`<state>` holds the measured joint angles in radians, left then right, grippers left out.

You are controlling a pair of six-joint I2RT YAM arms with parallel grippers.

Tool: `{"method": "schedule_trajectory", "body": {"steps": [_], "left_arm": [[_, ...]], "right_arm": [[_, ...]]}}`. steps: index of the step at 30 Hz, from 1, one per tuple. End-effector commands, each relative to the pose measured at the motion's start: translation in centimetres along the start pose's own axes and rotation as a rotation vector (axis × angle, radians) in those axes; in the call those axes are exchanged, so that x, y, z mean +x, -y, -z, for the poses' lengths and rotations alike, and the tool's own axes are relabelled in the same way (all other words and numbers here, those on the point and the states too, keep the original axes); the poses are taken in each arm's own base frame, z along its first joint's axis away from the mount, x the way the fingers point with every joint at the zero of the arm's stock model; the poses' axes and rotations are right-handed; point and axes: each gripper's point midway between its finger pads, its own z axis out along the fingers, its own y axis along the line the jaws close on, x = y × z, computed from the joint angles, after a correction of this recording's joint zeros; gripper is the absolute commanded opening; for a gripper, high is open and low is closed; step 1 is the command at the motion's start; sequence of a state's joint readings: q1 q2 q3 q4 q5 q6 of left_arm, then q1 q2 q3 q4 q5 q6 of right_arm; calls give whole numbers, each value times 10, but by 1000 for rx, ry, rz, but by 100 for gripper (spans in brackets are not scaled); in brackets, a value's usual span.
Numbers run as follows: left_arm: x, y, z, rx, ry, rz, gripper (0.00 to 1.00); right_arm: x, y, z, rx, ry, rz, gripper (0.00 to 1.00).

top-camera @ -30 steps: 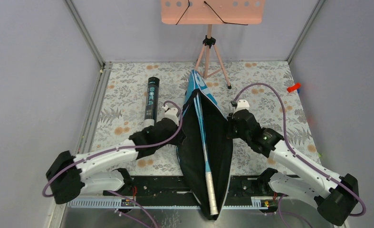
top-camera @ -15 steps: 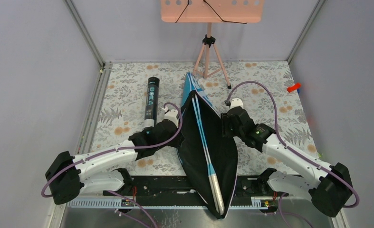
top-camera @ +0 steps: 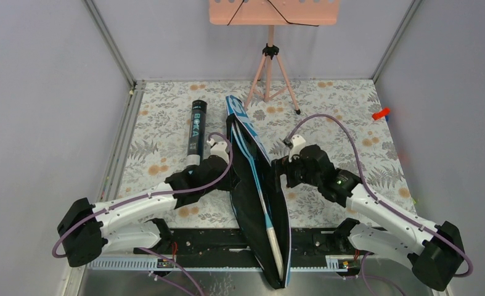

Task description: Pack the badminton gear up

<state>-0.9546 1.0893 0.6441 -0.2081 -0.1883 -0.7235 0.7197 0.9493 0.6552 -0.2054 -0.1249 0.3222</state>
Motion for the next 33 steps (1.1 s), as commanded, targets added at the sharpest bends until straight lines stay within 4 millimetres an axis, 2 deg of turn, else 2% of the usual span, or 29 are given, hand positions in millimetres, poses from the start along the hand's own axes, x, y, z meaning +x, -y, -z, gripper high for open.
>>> {"method": "schedule_trajectory", "body": {"steps": [1, 2, 4, 5, 6, 7, 8, 11, 14, 17, 20, 24, 26, 28, 30, 32, 33], "left_arm": [[-29, 19, 10, 48, 103, 105, 0], [-29, 19, 11, 45, 101, 116, 0], [-31, 19, 14, 40, 106, 141, 0], [-32, 18, 16, 36, 112, 153, 0], [-33, 18, 18, 32, 120, 160, 0], [-35, 18, 22, 28, 134, 168, 0], [-37, 19, 27, 28, 146, 167, 0], [-42, 34, 44, 74, 191, 140, 0], [-42, 58, 63, 158, 234, 94, 0], [-36, 80, 74, 240, 245, 57, 0], [-24, 99, 69, 300, 207, 21, 0], [-15, 125, 56, 333, 165, -57, 0], [-13, 141, 49, 336, 150, -106, 0], [-10, 157, 44, 356, 122, -171, 6], [-9, 163, 37, 347, 106, -209, 10], [-6, 164, 31, 327, 87, -262, 21], [-6, 163, 31, 319, 77, -298, 38]], "right_arm": [[25, -26, 3, -64, -67, 105, 100], [30, -30, 3, -58, -81, 132, 99], [36, -36, 5, -56, -108, 180, 84], [33, -34, 5, -34, -112, 188, 69], [25, -28, 7, 17, -97, 197, 39], [15, -20, 8, 71, -73, 223, 19], [3, -16, 9, 108, -44, 265, 13], [-41, -20, 11, 129, 39, 418, 6], [-76, -38, 8, 61, 66, 564, 2], [-109, -45, 8, -42, 79, 637, 1], [-129, -32, 9, -114, 69, 741, 1], [-117, -3, 11, -155, -72, 926, 1], [-112, 9, 12, -180, -113, 954, 0], [-108, 20, 15, -211, -145, 956, 0], [-104, 33, 17, -226, -182, 970, 0], [-94, 46, 23, -257, -233, 993, 0], [-90, 50, 25, -277, -247, 1001, 0]]}}
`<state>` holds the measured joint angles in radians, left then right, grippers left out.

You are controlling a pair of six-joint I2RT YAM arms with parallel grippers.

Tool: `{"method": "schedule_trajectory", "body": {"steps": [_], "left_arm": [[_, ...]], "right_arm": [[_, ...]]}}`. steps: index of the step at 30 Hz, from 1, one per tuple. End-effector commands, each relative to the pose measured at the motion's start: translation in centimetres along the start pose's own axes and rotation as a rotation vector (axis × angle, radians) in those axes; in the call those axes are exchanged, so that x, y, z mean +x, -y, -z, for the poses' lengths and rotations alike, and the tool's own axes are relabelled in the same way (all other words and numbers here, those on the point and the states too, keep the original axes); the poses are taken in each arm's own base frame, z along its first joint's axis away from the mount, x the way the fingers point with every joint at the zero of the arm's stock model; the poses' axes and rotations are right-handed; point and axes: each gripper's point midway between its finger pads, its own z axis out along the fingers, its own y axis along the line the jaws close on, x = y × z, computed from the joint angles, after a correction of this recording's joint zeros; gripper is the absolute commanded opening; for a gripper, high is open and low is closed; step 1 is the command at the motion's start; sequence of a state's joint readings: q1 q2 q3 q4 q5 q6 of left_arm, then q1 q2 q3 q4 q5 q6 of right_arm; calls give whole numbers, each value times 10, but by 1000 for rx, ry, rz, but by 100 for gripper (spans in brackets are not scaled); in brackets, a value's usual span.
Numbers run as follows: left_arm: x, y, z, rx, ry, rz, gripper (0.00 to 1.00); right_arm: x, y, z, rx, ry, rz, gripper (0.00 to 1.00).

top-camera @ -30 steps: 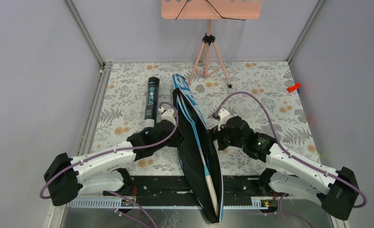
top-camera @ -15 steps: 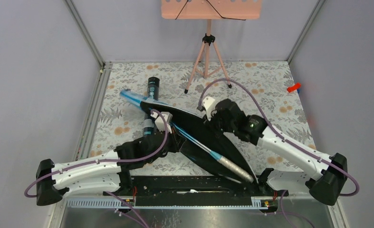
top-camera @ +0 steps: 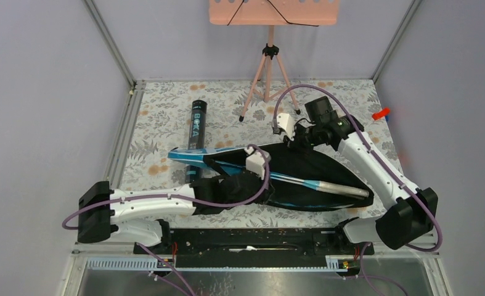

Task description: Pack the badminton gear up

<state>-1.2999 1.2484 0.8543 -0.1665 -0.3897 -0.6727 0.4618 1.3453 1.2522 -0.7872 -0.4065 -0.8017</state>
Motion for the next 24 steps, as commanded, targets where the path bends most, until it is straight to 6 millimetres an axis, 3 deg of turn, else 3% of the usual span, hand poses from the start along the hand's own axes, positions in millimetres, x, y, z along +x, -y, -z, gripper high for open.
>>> {"method": "schedule_trajectory", "body": {"steps": [1, 3, 4, 7, 11, 13, 17, 20, 24], "left_arm": [[-29, 48, 12, 172, 15, -126, 56], [-33, 48, 26, 212, 9, -247, 94], [-42, 44, 35, 208, 31, -298, 98], [-91, 20, 57, 133, 178, -437, 99], [-171, 11, 89, 195, 391, -693, 99], [-186, 7, 98, 246, 419, -918, 99], [-166, -28, 95, 289, 192, -1358, 99], [-152, -63, 93, 286, -44, -1409, 99], [-103, -95, 94, 399, -322, -1402, 99]], "right_arm": [[-5, 8, 16, -83, 67, 188, 0], [5, 7, 20, -143, 70, 202, 0], [8, 5, 24, -183, 71, 199, 0], [19, 0, 35, -291, 43, 188, 0], [30, -3, 34, -384, 22, 202, 0], [31, -3, 35, -407, 19, 201, 0], [37, -1, 38, -447, 9, 166, 0], [41, 3, 42, -478, -1, 123, 0], [46, 8, 42, -530, 2, 83, 0]]}}
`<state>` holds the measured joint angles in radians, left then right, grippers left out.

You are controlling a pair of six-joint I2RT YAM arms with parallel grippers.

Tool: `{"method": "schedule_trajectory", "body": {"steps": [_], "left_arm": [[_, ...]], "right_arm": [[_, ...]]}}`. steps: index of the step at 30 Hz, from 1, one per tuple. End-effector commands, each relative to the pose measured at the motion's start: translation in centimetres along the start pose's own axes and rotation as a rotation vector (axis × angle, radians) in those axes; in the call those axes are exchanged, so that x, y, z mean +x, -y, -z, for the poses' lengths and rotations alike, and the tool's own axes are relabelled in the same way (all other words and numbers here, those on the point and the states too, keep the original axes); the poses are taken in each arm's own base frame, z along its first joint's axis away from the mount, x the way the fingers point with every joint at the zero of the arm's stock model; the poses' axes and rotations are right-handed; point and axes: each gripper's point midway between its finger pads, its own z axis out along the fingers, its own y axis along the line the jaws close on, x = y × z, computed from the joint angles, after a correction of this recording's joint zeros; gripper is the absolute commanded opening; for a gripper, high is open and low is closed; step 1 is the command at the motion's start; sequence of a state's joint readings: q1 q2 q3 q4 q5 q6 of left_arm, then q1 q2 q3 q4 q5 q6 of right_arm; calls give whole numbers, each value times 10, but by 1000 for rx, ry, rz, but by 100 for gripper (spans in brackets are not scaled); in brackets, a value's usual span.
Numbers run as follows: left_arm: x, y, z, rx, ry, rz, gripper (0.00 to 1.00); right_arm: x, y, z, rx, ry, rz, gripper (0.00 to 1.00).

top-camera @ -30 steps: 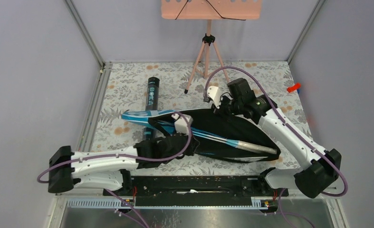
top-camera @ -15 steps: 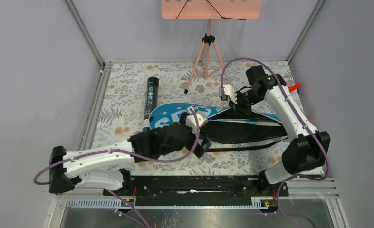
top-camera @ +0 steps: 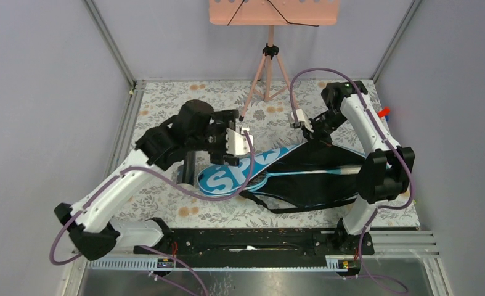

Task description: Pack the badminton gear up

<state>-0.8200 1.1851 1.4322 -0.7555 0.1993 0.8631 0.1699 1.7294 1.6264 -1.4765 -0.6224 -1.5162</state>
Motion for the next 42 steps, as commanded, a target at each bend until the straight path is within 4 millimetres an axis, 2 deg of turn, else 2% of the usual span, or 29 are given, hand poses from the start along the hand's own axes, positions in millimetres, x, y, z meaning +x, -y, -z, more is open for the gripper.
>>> {"method": "schedule_trajectory", "body": {"steps": [1, 4, 9, 12, 13, 16, 17, 19, 21, 22, 28, 33, 35, 37, 39, 42], "left_arm": [[61, 78, 7, 413, -174, -92, 99], [66, 107, 10, 492, -137, -32, 99], [51, 105, 4, 298, 17, 109, 99], [51, 122, 5, 312, 51, 190, 99], [58, 125, 1, 304, 34, 207, 99], [95, 125, -21, 221, -97, 280, 99], [104, 132, -26, 238, -135, 302, 99], [114, 141, -31, 259, -162, 316, 99], [121, 137, -38, 208, -152, 284, 99], [134, 140, -42, 166, -161, 256, 99], [167, 111, -61, -1, -244, 161, 98], [183, 99, -75, -19, -248, 110, 94], [186, 96, -80, -13, -234, 101, 81], [190, 95, -83, -5, -239, 85, 56], [192, 94, -85, -7, -237, 86, 37], [190, 95, -84, 5, -229, 88, 17]], "right_arm": [[-13, -7, 13, -68, 96, -18, 0], [-12, -3, 16, -108, 88, -76, 0], [-12, -3, 15, -113, 85, -120, 0], [-12, -5, 16, -109, 81, -134, 0], [-13, -6, 17, -109, 85, -134, 0], [-17, -6, 17, -106, 101, -140, 0], [-17, -6, 17, -108, 102, -146, 0], [-16, -5, 16, -111, 100, -161, 0], [-16, -4, 15, -114, 103, -163, 0], [-16, -4, 15, -116, 107, -163, 0], [-16, -4, 15, -115, 99, -166, 0], [-14, -6, 16, -113, 89, -163, 0], [-13, -6, 17, -113, 84, -164, 0], [-12, -5, 17, -113, 75, -172, 0], [-11, -5, 17, -112, 72, -174, 0], [-12, -5, 18, -109, 73, -176, 7]]}}
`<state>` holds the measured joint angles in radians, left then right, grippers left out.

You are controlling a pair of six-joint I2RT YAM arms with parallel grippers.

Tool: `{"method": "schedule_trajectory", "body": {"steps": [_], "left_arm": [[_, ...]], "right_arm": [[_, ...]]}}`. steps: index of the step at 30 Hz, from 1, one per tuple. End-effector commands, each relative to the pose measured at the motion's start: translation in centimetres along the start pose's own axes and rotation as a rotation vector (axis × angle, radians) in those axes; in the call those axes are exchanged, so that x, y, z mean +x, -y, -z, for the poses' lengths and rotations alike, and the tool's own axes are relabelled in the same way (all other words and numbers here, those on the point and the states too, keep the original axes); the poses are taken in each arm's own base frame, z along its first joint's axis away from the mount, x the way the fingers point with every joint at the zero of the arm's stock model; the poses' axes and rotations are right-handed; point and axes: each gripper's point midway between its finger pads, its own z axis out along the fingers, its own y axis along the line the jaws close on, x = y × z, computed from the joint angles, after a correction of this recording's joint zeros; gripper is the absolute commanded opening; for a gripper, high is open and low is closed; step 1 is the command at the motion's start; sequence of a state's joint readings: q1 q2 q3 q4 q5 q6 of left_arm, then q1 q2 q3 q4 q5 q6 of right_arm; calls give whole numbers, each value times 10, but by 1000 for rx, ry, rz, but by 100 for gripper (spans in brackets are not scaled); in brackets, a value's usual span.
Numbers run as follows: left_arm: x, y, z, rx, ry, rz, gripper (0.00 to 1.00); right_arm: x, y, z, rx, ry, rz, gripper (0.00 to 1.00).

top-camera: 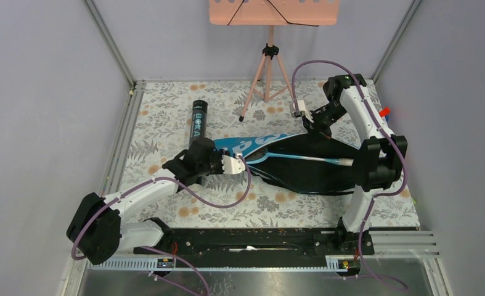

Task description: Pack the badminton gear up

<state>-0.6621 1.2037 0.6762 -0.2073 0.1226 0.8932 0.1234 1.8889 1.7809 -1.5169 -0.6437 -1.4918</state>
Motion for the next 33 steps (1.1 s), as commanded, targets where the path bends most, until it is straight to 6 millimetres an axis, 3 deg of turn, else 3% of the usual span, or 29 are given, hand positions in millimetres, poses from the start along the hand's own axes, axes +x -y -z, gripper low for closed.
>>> {"method": "schedule_trajectory", "body": {"steps": [1, 3, 7, 12, 14, 15, 19, 22, 28, 33], "left_arm": [[-15, -9, 0, -21, 70, -3, 6], [-21, -9, 6, -18, 90, 17, 0], [-41, -9, 25, 24, 133, 97, 0], [-71, -8, 49, 76, 170, 230, 0], [-81, -4, 55, 78, 184, 253, 0], [-87, 0, 57, 87, 191, 253, 0], [-104, 24, 63, 126, 197, 233, 0], [-107, 31, 59, 133, 169, 256, 0], [-117, 31, 54, 152, 159, 366, 0], [-118, 33, 51, 173, 136, 406, 0]], "right_arm": [[-16, -40, 14, -94, 41, -94, 8], [-19, -39, 16, -80, 39, -117, 16], [-38, -36, 24, 22, 80, -139, 48], [-68, -11, 28, 461, 123, -146, 73], [-83, -3, 35, 671, 230, -173, 96], [-97, -7, 47, 763, 343, -186, 99], [-121, -34, 53, 858, 739, -282, 100], [-122, -56, 36, 828, 894, -320, 100], [-102, -72, -21, 749, 861, -421, 100], [-88, -66, -46, 758, 797, -470, 100]]}}
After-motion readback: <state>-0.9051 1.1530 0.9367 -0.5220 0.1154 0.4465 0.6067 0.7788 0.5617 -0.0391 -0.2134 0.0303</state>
